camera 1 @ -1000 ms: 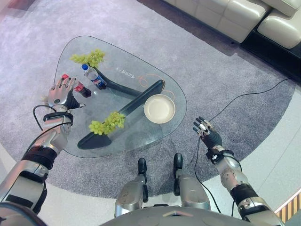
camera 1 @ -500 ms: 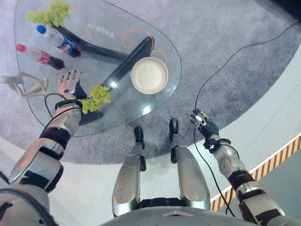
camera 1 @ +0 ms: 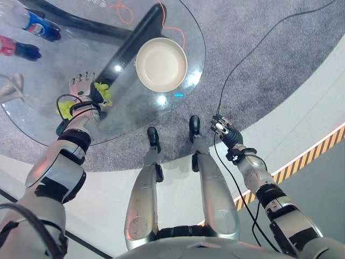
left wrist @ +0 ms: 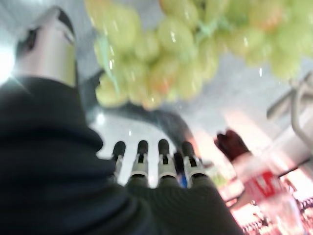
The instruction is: Pick up fruits into the plate
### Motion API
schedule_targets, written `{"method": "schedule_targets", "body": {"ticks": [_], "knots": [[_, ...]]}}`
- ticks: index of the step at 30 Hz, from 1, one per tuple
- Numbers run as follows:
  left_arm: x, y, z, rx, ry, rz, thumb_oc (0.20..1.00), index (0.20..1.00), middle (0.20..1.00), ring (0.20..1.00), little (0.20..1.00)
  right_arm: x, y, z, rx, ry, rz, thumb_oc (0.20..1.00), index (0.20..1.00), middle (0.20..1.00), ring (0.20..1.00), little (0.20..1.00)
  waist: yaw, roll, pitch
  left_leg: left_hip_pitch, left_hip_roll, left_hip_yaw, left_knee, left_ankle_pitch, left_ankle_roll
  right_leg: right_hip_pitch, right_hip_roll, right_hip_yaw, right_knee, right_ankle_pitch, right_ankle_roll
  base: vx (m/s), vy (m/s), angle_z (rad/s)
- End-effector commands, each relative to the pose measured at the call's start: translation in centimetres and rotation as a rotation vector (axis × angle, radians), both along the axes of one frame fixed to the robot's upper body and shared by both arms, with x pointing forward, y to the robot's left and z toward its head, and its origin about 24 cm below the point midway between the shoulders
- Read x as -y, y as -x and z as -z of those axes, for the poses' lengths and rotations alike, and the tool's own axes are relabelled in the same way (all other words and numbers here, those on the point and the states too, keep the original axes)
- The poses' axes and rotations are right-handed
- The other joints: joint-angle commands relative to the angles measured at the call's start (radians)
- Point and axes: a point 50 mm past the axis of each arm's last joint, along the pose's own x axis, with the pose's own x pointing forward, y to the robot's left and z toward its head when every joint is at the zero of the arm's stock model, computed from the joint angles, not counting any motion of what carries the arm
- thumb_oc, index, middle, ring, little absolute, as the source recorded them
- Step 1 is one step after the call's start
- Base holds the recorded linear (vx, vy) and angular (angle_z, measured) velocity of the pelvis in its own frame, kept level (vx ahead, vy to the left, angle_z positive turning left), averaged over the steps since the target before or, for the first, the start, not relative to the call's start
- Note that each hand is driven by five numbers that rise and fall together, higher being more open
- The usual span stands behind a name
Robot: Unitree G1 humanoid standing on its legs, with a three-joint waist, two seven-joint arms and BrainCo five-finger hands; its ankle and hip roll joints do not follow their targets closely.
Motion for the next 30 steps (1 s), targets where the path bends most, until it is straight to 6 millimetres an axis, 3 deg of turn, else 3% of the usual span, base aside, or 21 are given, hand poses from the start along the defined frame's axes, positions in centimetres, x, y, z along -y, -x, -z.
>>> {"method": "schedule_targets", "body": {"ticks": [1,10,17,30], "knots": [[-2.4,0.7,-0.4,-0.009,0.011,-0.128,1.000,1.000,1.000,1.000,1.000,-0.6,0.6,-0.2,0.043,-0.055,-0.011,1.000,1.000,1.000,1.000,1.000,0.006,-0.029,-0.035,-0.090,-0.073,-0.071,0.116,-0.078,0.037,-0.061,0.096,0.025,0.167,-0.130,0.019,-0.03,-0.029,-0.07],[-3.6,2.1,2.4,-0.082,0.042,-0.224,1.000,1.000,1.000,1.000,1.000,-0.8,0.4,-0.5,0.069,-0.079,-0.021,1.000,1.000,1.000,1.000,1.000,0.007,-0.033,-0.035,-0.125,-0.068,-0.079,0.109,-0.069,0.029,-0.102,0.115,0.029,0.178,-0.133,0.013,-0.04,-0.026,0.01],[-5.2,4.1,4.3,-0.118,-0.033,-0.350,1.000,1.000,1.000,1.000,1.000,-0.7,0.0,-1.0,0.084,-0.108,-0.023,1.000,1.000,1.000,1.000,1.000,0.018,-0.028,-0.035,-0.136,-0.067,-0.088,0.097,-0.058,0.025,-0.115,0.117,0.018,0.180,-0.135,0.011,-0.05,-0.008,0.02],[-7.2,6.0,4.3,-0.082,-0.078,-0.518,1.000,1.000,1.000,1.000,1.000,-0.4,-0.4,-1.7,0.105,-0.111,-0.017,1.000,1.000,1.000,1.000,1.000,0.040,-0.017,-0.035,-0.188,-0.070,-0.102,0.104,-0.047,0.022,-0.164,0.112,0.001,0.197,-0.135,0.008,-0.04,0.013,0.04]]}}
